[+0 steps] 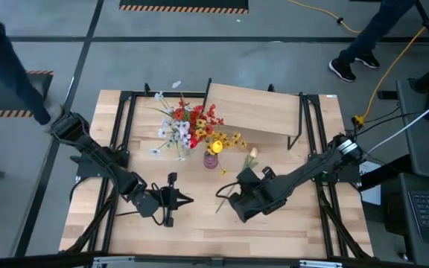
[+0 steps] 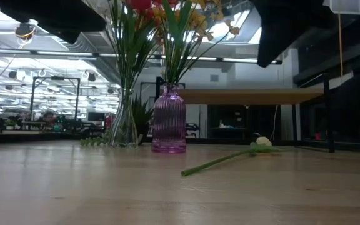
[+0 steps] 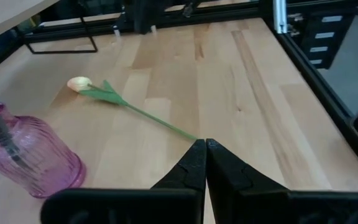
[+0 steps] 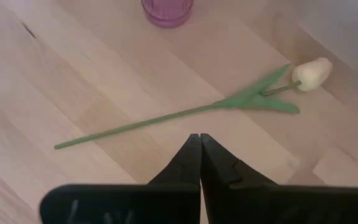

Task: Pick and place flowers into a vace then onto a shelf
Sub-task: Put the light yellow flower into the violet vase

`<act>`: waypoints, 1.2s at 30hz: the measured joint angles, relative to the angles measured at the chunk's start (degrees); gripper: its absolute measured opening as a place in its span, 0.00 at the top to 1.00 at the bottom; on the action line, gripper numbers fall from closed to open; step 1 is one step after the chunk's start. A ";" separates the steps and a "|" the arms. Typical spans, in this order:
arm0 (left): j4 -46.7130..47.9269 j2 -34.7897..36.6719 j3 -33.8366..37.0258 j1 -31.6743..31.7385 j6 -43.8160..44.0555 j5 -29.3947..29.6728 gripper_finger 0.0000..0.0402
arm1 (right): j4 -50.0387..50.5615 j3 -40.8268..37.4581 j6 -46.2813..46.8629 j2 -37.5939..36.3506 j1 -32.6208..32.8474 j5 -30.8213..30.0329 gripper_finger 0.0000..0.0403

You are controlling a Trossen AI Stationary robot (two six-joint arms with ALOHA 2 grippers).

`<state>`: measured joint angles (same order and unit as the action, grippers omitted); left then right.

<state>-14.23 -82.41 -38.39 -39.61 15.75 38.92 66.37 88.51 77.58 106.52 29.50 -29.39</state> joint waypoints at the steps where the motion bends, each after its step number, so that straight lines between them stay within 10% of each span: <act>1: 0.01 0.00 0.00 -0.37 0.00 0.00 0.99 | 0.05 0.72 -0.04 0.52 -0.02 0.00 1.00; 36: 13.98 0.00 -0.02 -14.52 -5.03 0.00 1.00 | -6.14 2.38 19.93 7.72 -3.73 -1.33 1.00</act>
<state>-0.24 -82.41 -38.41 -54.13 10.72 38.91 60.23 90.89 97.51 114.24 25.76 -30.72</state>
